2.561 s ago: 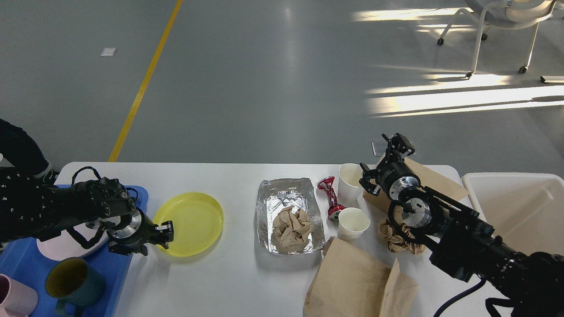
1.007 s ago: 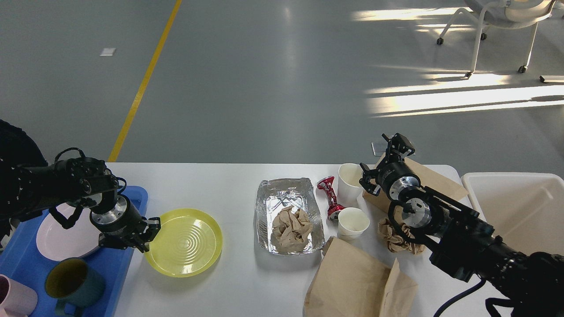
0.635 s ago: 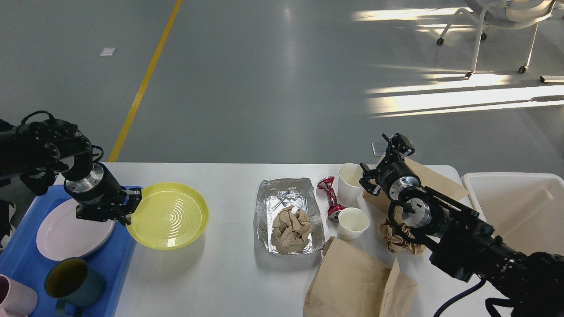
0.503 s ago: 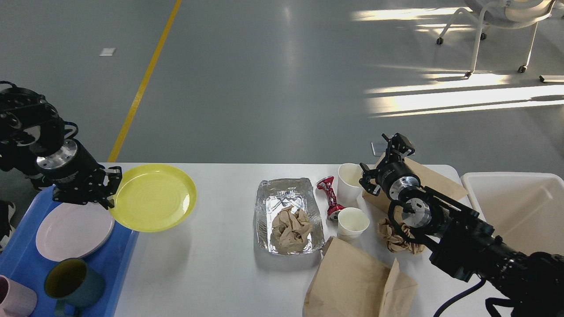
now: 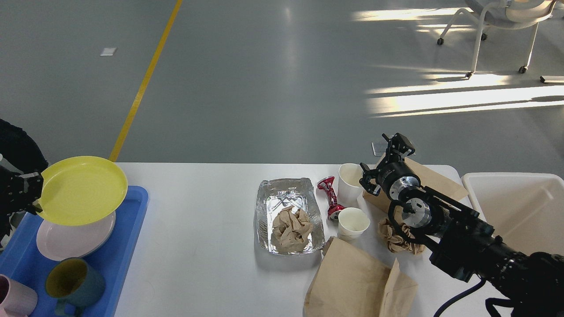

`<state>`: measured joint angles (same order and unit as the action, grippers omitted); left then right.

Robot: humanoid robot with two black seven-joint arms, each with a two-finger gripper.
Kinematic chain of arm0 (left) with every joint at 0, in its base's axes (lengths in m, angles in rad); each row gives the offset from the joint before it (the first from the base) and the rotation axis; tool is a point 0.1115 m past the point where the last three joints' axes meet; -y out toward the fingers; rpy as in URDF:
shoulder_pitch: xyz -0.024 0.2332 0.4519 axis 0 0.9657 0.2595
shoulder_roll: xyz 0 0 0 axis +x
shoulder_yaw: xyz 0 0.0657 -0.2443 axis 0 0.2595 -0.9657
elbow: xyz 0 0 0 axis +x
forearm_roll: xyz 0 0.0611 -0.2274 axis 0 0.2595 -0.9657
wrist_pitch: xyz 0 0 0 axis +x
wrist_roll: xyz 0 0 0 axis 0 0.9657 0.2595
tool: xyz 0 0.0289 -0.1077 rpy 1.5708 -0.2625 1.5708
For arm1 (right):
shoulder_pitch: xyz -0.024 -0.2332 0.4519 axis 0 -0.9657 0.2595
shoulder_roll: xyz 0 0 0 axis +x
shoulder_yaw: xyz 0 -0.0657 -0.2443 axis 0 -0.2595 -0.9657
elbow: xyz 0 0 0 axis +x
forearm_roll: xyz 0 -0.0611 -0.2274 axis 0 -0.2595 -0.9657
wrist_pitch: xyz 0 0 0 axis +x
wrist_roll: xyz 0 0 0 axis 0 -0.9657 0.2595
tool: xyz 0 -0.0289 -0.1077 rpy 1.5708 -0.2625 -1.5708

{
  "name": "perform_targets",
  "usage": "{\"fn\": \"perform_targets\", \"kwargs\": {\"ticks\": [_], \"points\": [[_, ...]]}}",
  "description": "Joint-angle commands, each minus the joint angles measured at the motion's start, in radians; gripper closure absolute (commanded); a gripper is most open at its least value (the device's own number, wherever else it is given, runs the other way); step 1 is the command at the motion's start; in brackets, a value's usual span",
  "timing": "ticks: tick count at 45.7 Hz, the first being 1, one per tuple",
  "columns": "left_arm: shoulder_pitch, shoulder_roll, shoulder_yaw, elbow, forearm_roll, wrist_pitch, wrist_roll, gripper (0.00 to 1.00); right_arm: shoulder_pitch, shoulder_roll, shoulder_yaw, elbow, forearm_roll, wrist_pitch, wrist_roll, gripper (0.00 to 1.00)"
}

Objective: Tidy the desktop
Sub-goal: 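Lower the yellow plate onto the white plate and release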

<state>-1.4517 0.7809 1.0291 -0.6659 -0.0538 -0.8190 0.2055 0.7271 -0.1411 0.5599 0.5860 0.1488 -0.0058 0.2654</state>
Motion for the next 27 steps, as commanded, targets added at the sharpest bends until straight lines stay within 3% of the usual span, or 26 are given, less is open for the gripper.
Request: {"fn": "perform_targets", "kwargs": {"ticks": [1, 13, 27], "points": [[0.073, 0.001, -0.014, 0.058, -0.001, 0.063, 0.000, 1.00, 0.000, 0.000, 0.000, 0.000, 0.000, 0.001, 0.000, 0.00], [0.234, -0.002, -0.130, 0.137, 0.000, 0.104, 0.002, 1.00, 0.000, 0.000, 0.000, 0.000, 0.000, 0.000, 0.000, 0.00], [0.292, -0.011, -0.147, 0.141, 0.000, 0.158, 0.002, 1.00, 0.000, 0.000, 0.000, 0.000, 0.000, 0.000, 0.000, 0.00]]}}
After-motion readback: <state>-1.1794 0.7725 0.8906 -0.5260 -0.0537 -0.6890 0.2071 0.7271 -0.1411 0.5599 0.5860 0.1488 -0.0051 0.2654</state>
